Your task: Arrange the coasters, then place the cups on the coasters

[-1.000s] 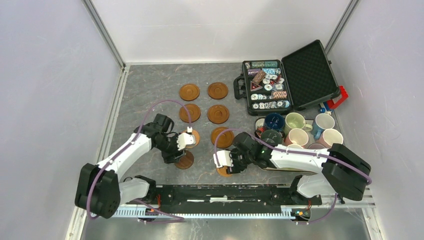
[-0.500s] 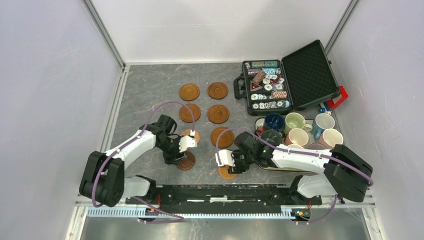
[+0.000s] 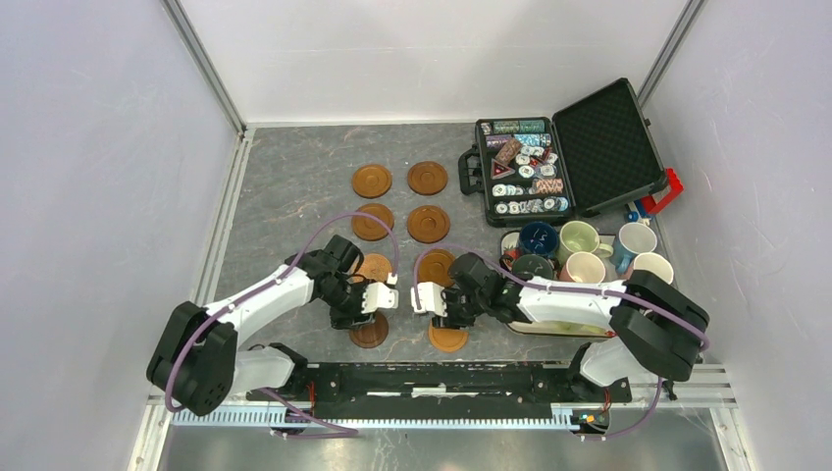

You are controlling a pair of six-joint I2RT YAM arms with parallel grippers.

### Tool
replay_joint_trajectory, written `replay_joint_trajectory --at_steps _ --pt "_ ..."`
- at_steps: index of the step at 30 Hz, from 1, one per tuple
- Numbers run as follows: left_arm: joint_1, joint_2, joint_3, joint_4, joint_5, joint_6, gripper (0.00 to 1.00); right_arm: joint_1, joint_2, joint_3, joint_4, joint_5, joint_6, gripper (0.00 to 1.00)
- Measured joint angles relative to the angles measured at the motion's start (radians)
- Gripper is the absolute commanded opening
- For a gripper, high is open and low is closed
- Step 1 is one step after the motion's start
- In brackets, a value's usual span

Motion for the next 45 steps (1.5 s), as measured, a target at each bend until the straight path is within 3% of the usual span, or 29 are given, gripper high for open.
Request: replay_joint_trajectory --at_steps 3,10,15,19,25,30,45 --pt "-0.015 -0.002 0.0 0.009 -0.011 -0.012 0.57 0.0 0.022 0.011 0.025 0.003 0.011 0.48" --pt "0.021 -0.058 -0.005 0.003 -0.001 -0.032 0.73 -0.002 0.017 0.021 0.02 0.0 0.011 0.64" --pt "0.121 -0.149 -0.004 -0.075 0.037 0.008 0.8 -0.019 -0.088 0.021 -0.056 -0.027 -0.032 0.69" --pt "0.127 -0.203 -0.008 -0.135 0.044 0.048 0.87 -0.032 -0.171 0.016 -0.138 -0.048 -0.094 0.78" --pt "0.122 -0.244 -0.062 -0.146 0.034 0.065 0.89 -0.032 -0.245 -0.074 -0.237 -0.037 -0.127 0.96" --pt "0.077 -0.248 -0.11 -0.121 0.002 0.064 0.87 -0.026 -0.235 -0.118 -0.26 -0.01 -0.121 0.93" --pt "-0.074 -0.206 -0.136 0.055 -0.065 -0.035 0.74 0.039 -0.123 -0.082 -0.115 -0.005 -0.036 0.77"
